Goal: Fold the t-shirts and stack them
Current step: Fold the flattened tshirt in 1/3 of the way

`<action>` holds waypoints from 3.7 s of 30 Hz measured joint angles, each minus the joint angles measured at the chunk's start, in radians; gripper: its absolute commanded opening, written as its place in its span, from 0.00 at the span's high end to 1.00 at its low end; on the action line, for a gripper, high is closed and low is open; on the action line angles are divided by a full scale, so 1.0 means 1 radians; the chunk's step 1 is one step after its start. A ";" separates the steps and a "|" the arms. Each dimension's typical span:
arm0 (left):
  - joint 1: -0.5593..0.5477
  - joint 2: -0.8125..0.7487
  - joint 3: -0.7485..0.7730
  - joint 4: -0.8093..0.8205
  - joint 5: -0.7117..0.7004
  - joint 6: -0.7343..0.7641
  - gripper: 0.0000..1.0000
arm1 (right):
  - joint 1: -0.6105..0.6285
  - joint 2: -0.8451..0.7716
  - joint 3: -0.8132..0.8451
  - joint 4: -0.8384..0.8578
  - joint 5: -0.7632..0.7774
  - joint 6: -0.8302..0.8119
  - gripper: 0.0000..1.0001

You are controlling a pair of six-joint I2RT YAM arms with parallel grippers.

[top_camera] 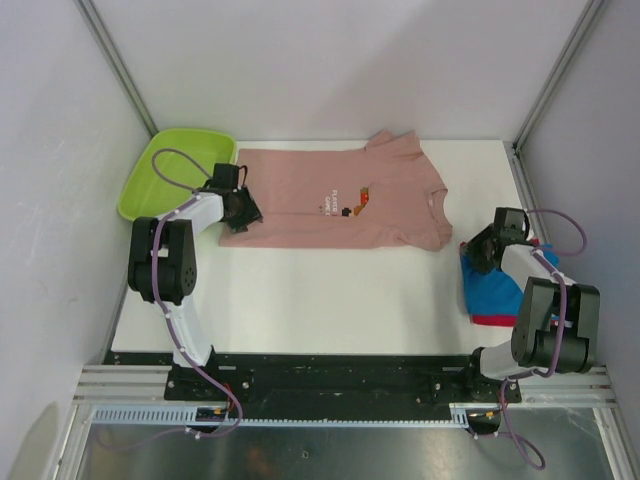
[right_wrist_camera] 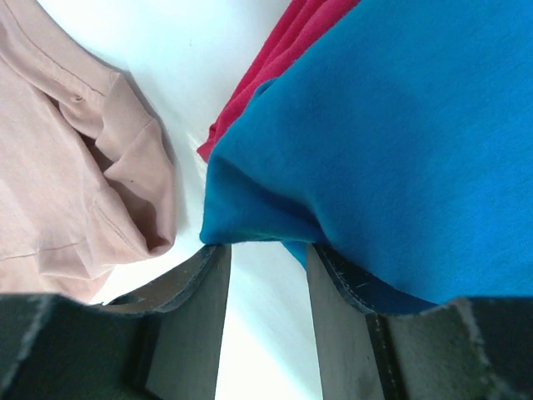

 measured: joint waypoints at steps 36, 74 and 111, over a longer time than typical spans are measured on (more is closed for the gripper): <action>0.000 0.000 -0.008 0.000 0.000 0.000 0.46 | 0.259 0.137 0.137 0.050 0.119 -0.110 0.65; 0.012 0.000 -0.035 -0.001 -0.053 0.001 0.46 | 0.245 0.291 0.269 -0.074 0.233 -0.166 1.00; 0.085 -0.260 -0.283 -0.037 -0.288 -0.242 0.53 | 0.251 0.208 0.300 -0.203 0.144 -0.122 0.67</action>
